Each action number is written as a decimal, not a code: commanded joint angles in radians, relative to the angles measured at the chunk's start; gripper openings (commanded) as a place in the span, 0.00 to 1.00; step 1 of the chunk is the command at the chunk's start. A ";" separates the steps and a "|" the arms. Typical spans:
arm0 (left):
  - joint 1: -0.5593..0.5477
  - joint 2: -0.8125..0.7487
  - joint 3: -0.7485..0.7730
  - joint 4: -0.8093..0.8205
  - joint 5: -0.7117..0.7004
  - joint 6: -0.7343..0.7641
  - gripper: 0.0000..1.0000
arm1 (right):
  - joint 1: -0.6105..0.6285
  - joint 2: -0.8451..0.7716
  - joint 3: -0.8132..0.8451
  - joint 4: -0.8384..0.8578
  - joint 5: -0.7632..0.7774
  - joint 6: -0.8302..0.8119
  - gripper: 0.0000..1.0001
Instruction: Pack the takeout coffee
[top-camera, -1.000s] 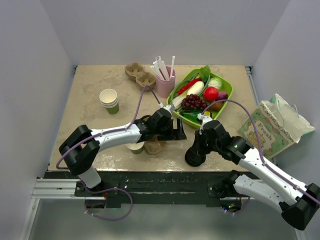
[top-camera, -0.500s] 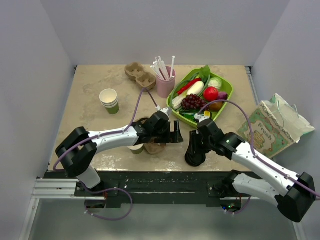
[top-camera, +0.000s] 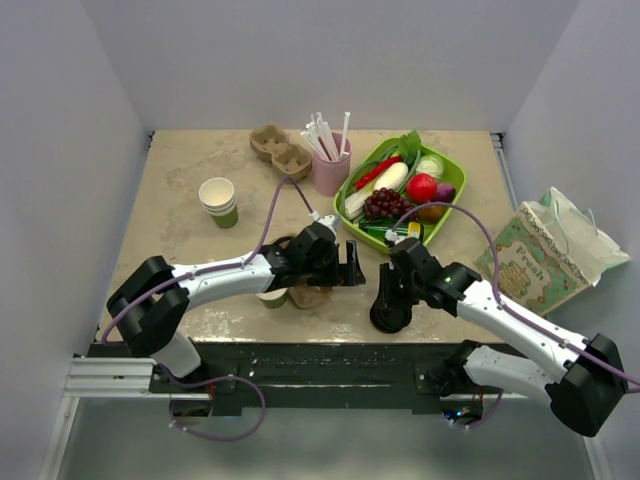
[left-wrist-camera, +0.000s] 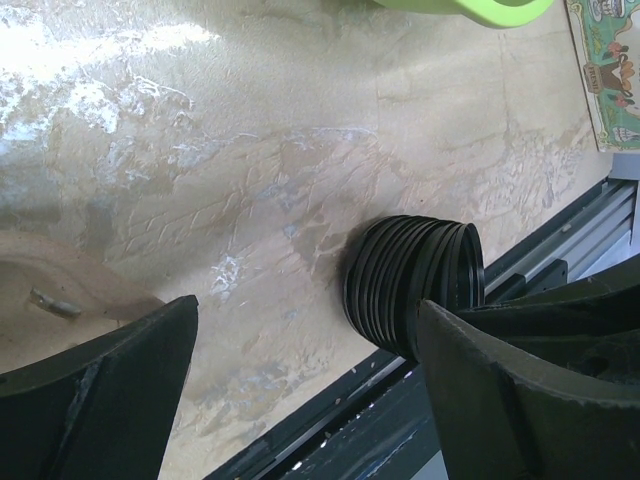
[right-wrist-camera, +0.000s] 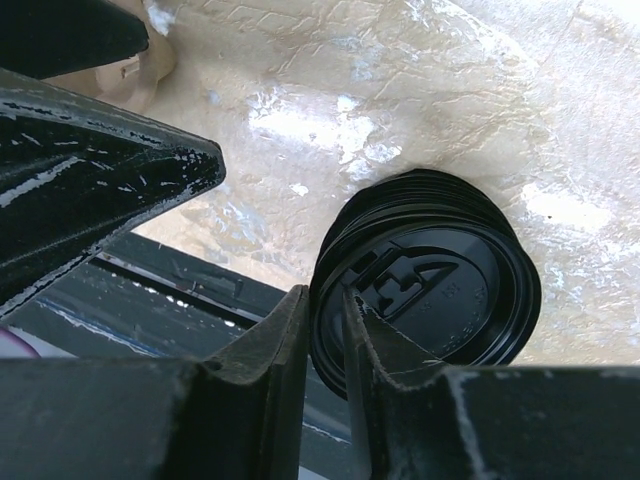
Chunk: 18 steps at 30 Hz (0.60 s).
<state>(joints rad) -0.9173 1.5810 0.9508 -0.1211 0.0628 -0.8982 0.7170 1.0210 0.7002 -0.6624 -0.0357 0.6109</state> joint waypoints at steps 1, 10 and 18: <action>-0.002 -0.045 -0.007 0.031 -0.018 0.018 0.94 | -0.002 -0.004 -0.002 0.006 0.013 0.021 0.22; -0.002 -0.059 -0.021 0.029 -0.024 0.019 0.95 | -0.002 -0.027 0.013 -0.017 0.016 0.035 0.01; -0.003 -0.087 -0.026 0.041 -0.017 0.057 0.97 | -0.001 -0.097 0.062 -0.085 0.034 0.043 0.00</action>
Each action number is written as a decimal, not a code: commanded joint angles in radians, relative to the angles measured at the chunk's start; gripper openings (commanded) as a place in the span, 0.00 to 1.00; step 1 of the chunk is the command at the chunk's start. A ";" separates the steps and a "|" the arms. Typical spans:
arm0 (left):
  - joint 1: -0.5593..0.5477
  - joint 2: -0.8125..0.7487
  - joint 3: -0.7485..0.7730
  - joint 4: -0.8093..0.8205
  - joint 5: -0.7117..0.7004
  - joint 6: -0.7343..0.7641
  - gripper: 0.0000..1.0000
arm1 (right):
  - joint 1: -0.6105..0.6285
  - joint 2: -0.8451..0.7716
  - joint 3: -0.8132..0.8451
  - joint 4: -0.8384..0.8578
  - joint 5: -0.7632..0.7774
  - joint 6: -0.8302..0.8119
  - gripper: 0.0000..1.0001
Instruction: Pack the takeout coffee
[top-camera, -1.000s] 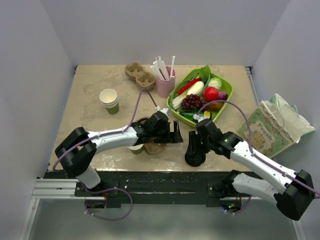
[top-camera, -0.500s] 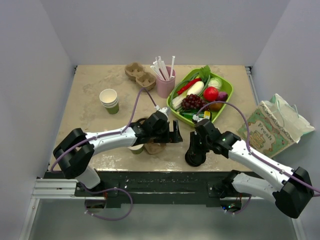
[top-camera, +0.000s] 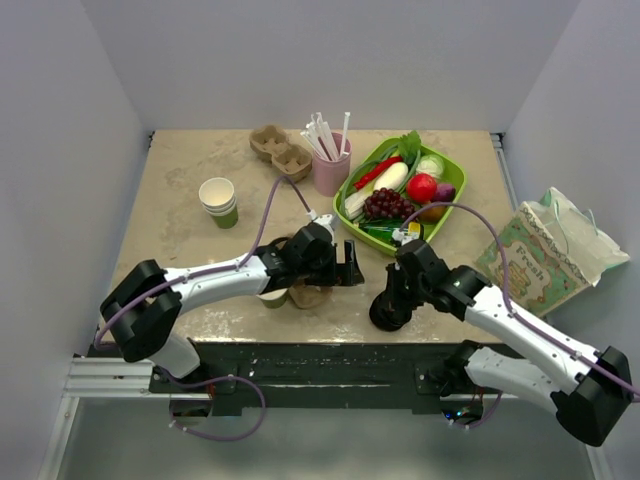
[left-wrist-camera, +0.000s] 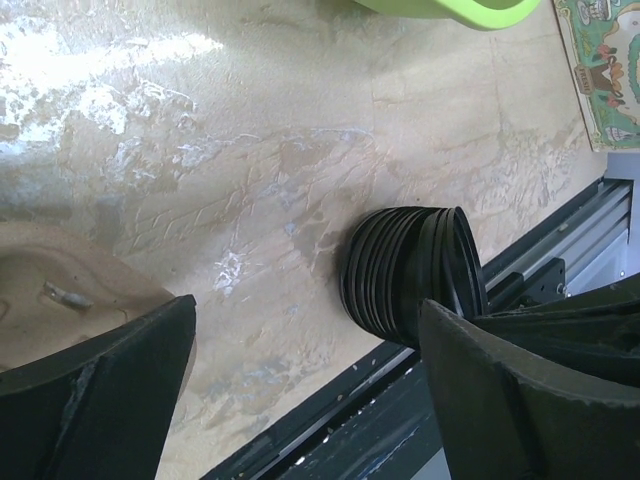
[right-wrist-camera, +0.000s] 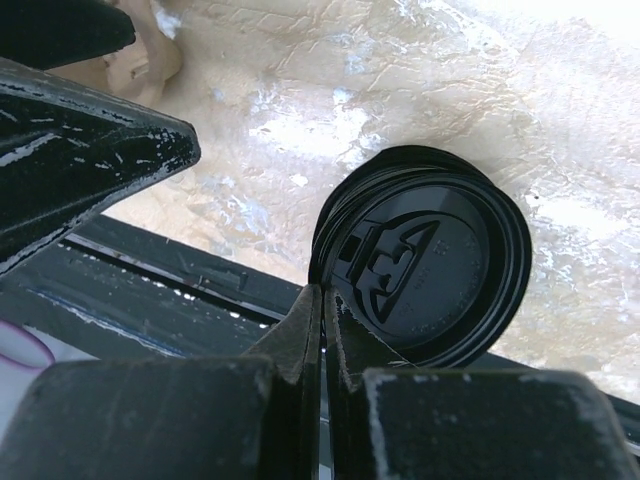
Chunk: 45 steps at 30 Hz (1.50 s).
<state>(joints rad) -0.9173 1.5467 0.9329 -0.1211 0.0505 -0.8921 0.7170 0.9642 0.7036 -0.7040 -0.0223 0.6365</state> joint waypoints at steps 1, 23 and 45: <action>-0.005 -0.059 -0.008 0.047 0.000 0.061 0.98 | -0.001 -0.048 0.069 -0.055 0.021 0.014 0.00; -0.014 -0.480 -0.233 0.251 0.086 0.340 1.00 | -0.002 -0.238 0.232 0.147 -0.131 -0.052 0.00; -0.015 -0.885 -0.402 0.407 0.085 0.206 1.00 | -0.002 -0.176 0.313 0.398 -0.533 -0.093 0.00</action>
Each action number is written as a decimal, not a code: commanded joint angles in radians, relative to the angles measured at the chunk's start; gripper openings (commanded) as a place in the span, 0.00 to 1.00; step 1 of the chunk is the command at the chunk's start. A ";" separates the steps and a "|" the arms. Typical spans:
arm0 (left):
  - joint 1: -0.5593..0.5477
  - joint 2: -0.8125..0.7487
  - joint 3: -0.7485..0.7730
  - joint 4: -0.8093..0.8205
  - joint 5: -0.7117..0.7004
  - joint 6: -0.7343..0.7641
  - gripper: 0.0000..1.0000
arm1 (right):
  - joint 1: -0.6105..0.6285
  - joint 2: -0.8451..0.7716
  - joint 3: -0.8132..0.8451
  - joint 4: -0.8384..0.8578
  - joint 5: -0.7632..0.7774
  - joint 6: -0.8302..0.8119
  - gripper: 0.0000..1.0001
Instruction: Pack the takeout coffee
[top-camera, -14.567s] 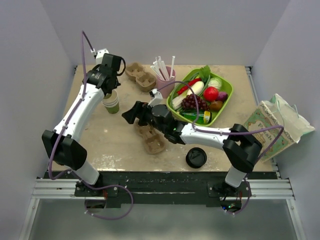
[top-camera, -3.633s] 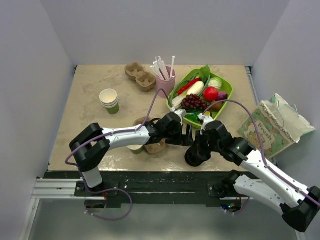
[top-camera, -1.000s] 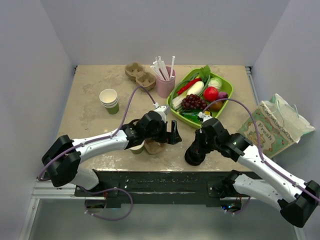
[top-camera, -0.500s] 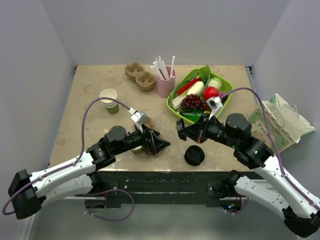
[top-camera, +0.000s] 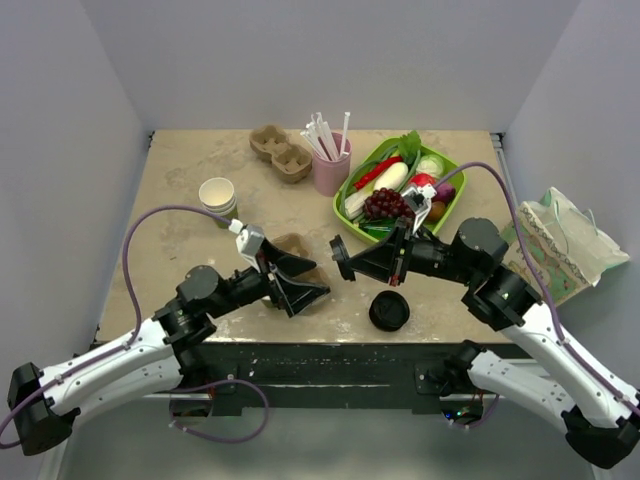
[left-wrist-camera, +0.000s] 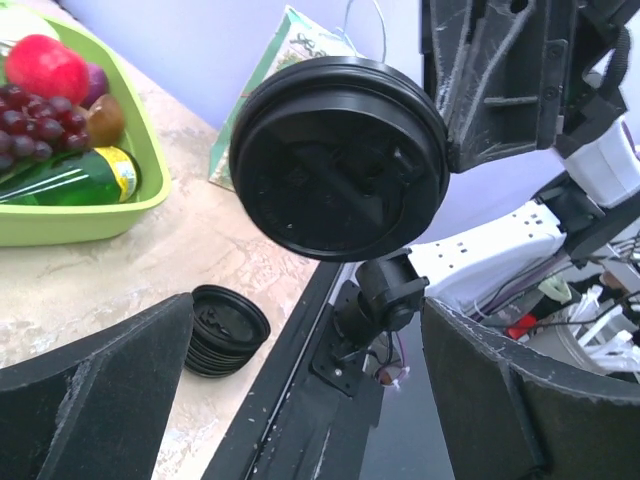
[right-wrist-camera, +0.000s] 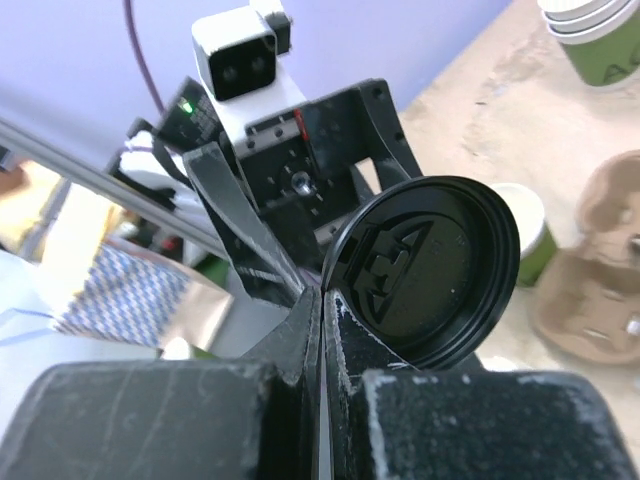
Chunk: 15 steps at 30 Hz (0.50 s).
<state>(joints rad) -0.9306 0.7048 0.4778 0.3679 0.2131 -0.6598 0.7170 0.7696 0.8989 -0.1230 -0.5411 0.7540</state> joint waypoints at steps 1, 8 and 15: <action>-0.002 -0.053 0.068 -0.104 -0.095 -0.055 1.00 | -0.002 0.023 0.117 -0.181 -0.058 -0.255 0.00; -0.002 -0.028 0.263 -0.592 -0.346 -0.207 1.00 | 0.158 0.128 0.184 -0.421 0.252 -0.596 0.00; -0.002 0.119 0.426 -0.903 -0.503 -0.340 0.99 | 0.424 0.287 0.190 -0.395 0.639 -0.748 0.00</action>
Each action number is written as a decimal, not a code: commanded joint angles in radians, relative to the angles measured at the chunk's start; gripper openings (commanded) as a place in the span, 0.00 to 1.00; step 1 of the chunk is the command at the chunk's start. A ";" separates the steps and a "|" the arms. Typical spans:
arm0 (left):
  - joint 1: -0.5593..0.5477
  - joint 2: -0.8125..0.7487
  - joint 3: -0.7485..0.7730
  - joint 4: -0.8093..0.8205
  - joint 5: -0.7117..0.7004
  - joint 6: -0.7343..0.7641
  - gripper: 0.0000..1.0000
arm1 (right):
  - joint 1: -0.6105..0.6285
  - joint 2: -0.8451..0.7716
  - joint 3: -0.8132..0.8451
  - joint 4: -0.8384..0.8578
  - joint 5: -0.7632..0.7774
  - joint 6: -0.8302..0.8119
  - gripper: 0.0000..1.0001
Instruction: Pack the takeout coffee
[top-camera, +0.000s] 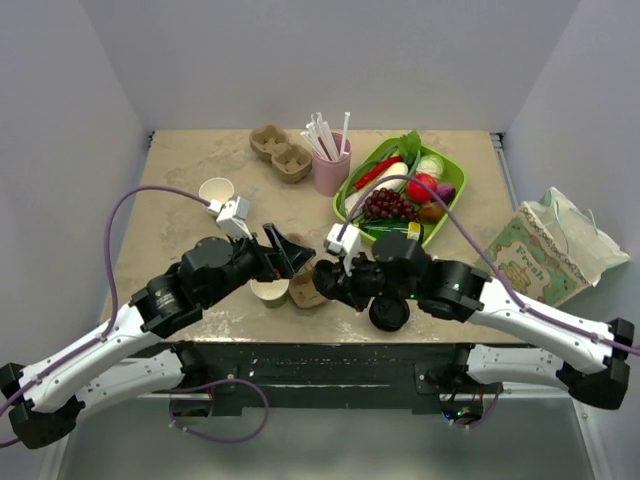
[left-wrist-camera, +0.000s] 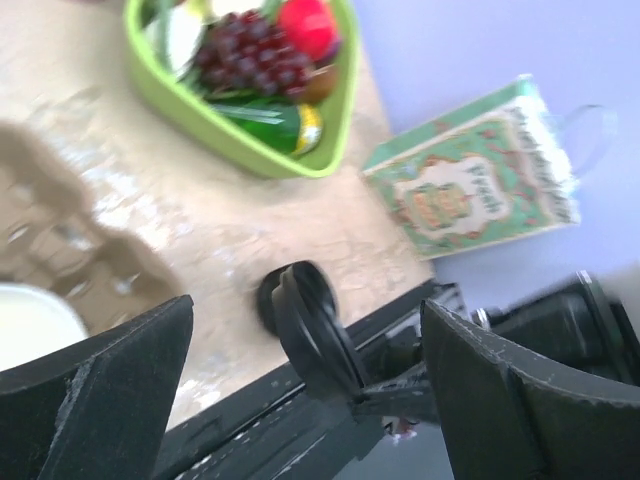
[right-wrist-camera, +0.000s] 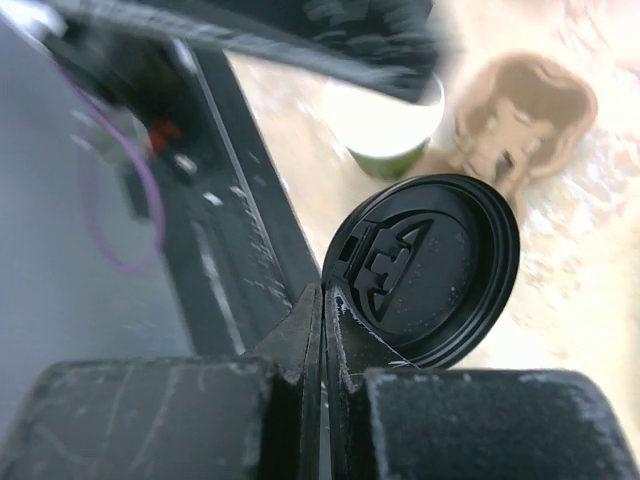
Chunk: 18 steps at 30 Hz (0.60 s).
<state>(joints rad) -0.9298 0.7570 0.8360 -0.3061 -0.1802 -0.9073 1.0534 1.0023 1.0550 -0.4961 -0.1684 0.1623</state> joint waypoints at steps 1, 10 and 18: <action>-0.001 0.091 0.083 -0.246 -0.122 -0.114 0.98 | 0.105 0.080 0.034 -0.010 0.295 -0.211 0.00; -0.003 0.076 0.075 -0.301 -0.213 -0.139 0.88 | 0.238 0.071 -0.003 0.087 0.376 -0.306 0.00; -0.001 0.142 0.089 -0.275 -0.131 -0.096 0.88 | 0.304 0.203 0.051 0.042 0.471 -0.326 0.00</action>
<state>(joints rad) -0.9306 0.8791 0.8978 -0.6044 -0.3241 -1.0275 1.3258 1.1522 1.0611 -0.4603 0.2165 -0.1242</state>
